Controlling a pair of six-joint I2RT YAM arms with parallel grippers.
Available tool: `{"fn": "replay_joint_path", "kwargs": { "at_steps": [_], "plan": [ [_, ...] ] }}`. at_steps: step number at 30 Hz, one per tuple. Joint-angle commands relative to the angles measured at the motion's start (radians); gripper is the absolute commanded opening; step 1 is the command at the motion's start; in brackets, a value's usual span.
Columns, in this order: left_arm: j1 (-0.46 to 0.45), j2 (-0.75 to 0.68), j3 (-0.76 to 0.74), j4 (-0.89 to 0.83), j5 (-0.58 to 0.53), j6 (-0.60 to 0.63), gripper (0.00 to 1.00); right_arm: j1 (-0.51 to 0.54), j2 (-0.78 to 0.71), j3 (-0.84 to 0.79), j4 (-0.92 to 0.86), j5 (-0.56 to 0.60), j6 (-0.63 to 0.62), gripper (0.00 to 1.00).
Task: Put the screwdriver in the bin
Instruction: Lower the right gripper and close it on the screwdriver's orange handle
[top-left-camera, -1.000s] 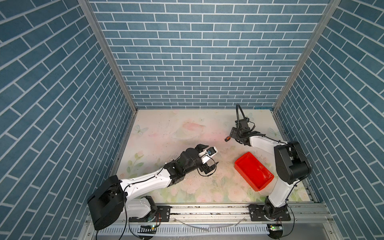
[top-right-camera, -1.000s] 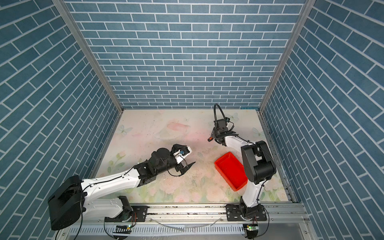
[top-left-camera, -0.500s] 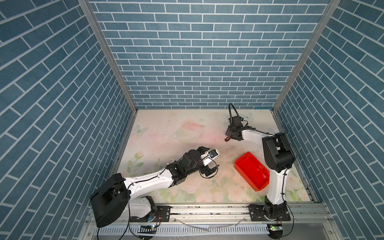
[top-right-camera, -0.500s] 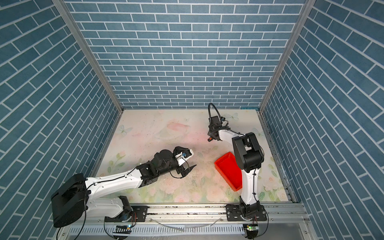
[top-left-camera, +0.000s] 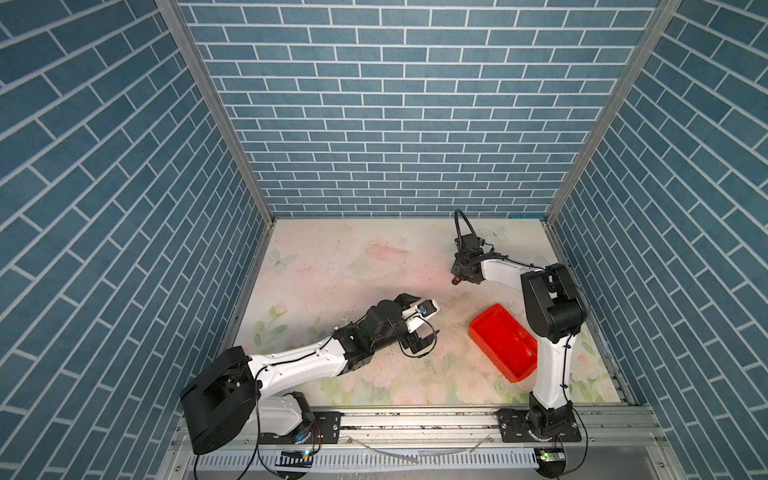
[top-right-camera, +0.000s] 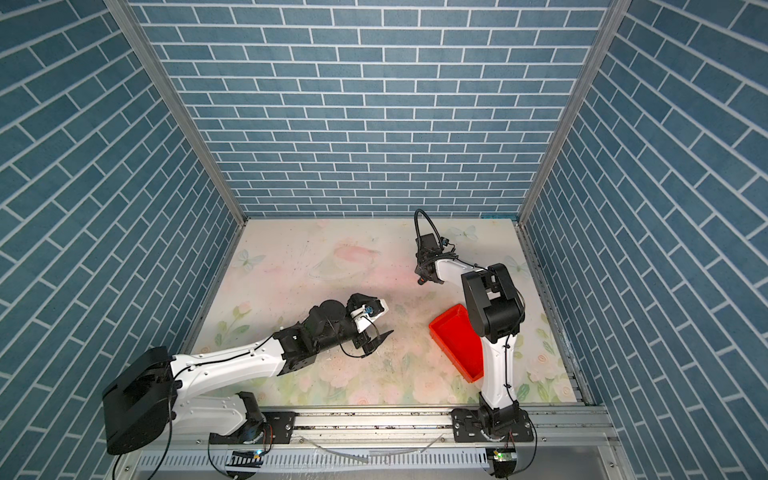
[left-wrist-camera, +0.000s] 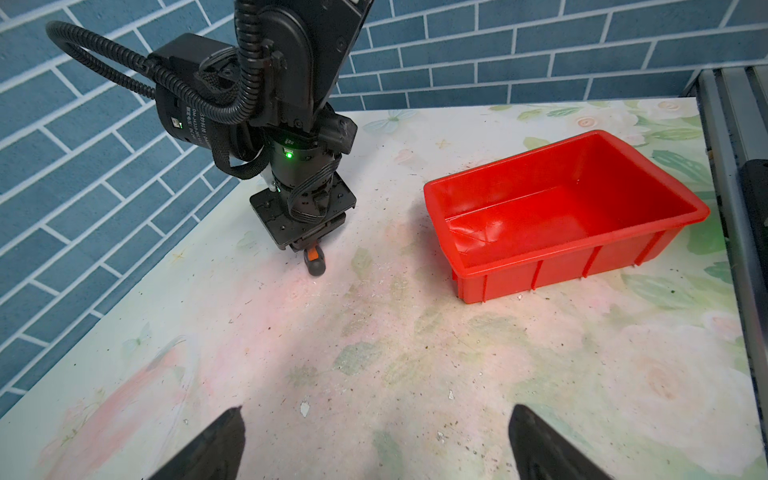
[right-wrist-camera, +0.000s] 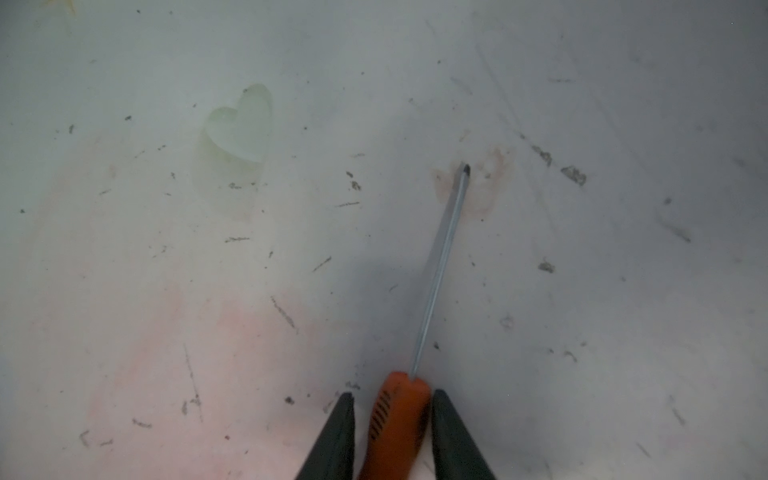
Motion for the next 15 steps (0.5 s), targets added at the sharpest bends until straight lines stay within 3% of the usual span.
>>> {"fn": "replay_joint_path", "kwargs": {
  "at_steps": [1,9,15],
  "plan": [
    [-0.009,0.012,0.005,0.017,-0.005,-0.004,1.00,0.004,-0.019,-0.030,-0.051,-0.012,0.013,0.24],
    [-0.010,-0.007,0.003,-0.004,-0.014,0.008,1.00,0.002,-0.074,-0.085,-0.029,-0.026,-0.025,0.01],
    [-0.017,-0.022,0.005,-0.016,-0.019,0.009,1.00,-0.003,-0.120,-0.104,-0.011,-0.058,-0.119,0.00]
  ]
}}
